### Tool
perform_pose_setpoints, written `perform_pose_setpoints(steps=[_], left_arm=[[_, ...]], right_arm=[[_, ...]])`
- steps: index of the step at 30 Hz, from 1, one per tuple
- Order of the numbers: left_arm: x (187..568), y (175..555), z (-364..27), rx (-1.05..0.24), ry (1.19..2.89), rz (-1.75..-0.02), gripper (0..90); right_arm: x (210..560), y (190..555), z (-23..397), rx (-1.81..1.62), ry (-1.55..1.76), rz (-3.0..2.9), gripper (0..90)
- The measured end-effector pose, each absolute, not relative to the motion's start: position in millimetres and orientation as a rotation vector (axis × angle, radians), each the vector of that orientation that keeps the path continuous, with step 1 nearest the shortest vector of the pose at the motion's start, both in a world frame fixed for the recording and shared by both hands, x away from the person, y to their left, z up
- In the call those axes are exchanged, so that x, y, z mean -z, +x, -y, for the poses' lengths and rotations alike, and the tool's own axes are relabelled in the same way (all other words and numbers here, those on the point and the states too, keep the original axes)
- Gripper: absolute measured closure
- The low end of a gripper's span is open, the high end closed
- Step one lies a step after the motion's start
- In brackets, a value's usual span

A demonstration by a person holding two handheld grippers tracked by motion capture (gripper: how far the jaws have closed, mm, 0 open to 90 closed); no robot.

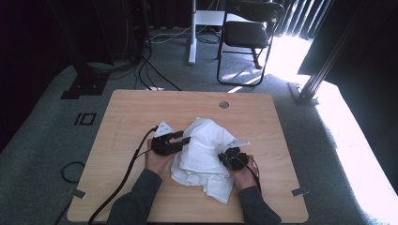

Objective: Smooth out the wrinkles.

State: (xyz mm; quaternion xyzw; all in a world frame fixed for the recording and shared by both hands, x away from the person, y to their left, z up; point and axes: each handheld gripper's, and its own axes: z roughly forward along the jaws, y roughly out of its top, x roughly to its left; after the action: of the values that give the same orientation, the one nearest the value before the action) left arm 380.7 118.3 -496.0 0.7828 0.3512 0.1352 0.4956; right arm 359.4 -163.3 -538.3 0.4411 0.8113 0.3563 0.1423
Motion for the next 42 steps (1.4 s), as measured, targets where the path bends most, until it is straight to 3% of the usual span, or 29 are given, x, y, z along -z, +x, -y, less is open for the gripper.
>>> perform_pose_setpoints(steps=[2, 5, 11, 12, 13, 14, 15, 17, 31, 33, 34, 35, 37, 42], left_arm=[[500.8, 379.2, -114.1, -0.315, 1.908, -0.842, 57.8], [501.7, 376.5, -112.3, -0.305, 1.911, -0.836, 57.9], [501.8, 369.8, -108.7, -0.291, 1.923, -0.823, 58.2], [503.3, 366.3, -105.7, -0.293, 1.932, -0.808, 58.2], [504.2, 364.7, -104.2, -0.292, 1.936, -0.802, 58.1], [505.1, 363.6, -103.1, -0.285, 1.936, -0.801, 58.1], [505.9, 362.9, -102.4, -0.279, 1.937, -0.796, 58.0], [507.3, 362.3, -100.6, -0.274, 1.936, -0.788, 57.8], [515.3, 363.1, -93.4, -0.233, 1.951, -0.780, 56.7], [513.5, 361.9, -92.8, -0.238, 1.950, -0.772, 55.6], [512.5, 361.3, -92.1, -0.244, 1.957, -0.770, 54.0], [512.5, 361.3, -92.1, -0.244, 1.957, -0.770, 53.0], [510.8, 361.6, -91.0, -0.256, 1.976, -0.758, 53.1], [510.0, 360.9, -89.1, -0.263, 1.981, -0.756, 53.1]], right_arm=[[531.8, 359.9, 171.0, -1.103, 1.303, -2.298, 61.4], [516.6, 361.0, 183.3, -1.172, 1.311, -2.212, 47.8], [493.2, 375.8, 200.2, -1.276, 1.389, -2.008, 39.0], [491.3, 381.7, 201.5, -1.289, 1.409, -1.997, 40.2], [490.7, 388.9, 201.3, -1.313, 1.432, -1.996, 48.1], [491.1, 391.1, 200.7, -1.304, 1.435, -2.005, 63.9], [492.3, 392.8, 200.9, -1.291, 1.438, -2.013, 73.8], [498.8, 399.1, 203.9, -1.257, 1.494, -2.032, 84.7], [540.5, 412.3, 198.9, -0.882, 1.622, -2.154, 86.8], [536.9, 410.9, 198.2, -0.865, 1.619, -2.165, 80.2], [532.3, 408.7, 198.7, -0.898, 1.584, -2.144, 69.8], [532.3, 408.7, 198.7, -0.898, 1.584, -2.144, 69.8], [506.4, 396.7, 201.8, -1.029, 1.513, -1.982, 47.7], [480.1, 389.5, 196.2, -1.185, 1.381, -1.916, 40.7]])
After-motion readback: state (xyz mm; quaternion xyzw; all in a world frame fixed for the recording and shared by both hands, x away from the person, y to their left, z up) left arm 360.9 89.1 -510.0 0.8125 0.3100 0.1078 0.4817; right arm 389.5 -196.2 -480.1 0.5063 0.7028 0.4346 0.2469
